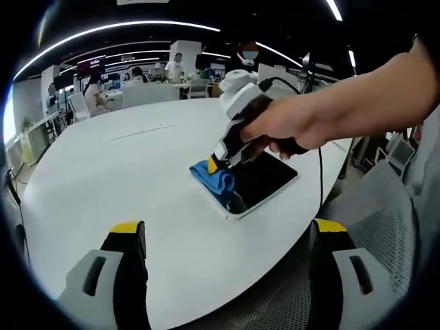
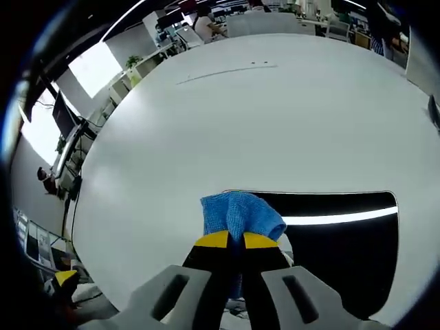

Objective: Wipe the mirror surface with the cleaning cloth until all visible marks leave the cleaned area.

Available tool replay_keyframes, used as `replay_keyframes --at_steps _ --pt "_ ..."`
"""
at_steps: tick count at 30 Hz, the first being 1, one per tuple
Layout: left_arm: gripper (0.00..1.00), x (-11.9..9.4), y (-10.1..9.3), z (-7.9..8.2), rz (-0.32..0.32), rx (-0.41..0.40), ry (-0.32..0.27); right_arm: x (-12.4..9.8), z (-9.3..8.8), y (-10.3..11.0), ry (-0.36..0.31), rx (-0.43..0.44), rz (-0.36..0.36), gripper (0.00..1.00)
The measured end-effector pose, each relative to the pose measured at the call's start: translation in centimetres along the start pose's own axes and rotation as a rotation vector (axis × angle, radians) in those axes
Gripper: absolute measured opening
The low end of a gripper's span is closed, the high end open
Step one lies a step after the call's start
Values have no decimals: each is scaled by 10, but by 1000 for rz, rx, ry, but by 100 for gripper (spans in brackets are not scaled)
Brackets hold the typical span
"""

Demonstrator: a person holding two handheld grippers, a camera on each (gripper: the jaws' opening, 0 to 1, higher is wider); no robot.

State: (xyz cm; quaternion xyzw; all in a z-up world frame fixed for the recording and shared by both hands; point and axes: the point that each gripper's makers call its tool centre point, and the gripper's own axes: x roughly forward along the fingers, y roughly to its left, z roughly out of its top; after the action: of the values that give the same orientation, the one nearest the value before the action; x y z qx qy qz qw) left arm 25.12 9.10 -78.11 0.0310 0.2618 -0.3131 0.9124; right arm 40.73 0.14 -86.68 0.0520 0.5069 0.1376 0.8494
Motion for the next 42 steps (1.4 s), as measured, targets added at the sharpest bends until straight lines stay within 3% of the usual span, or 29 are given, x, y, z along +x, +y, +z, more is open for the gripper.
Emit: replay_keyframes --at_steps 19,23,24,42 --pt "99 0 1 -5 7 -2 12 12 20 -4 3 -3 -4 0" --pt "99 1 2 -6 10 -1 14 15 23 -5 -9 27 17 0" --pt "99 0 2 -6 12 -7 16 16 24 -4 -2 81 23 0" --pt "99 3 0 -9 1 2 34 14 27 -10 8 38 18 0"
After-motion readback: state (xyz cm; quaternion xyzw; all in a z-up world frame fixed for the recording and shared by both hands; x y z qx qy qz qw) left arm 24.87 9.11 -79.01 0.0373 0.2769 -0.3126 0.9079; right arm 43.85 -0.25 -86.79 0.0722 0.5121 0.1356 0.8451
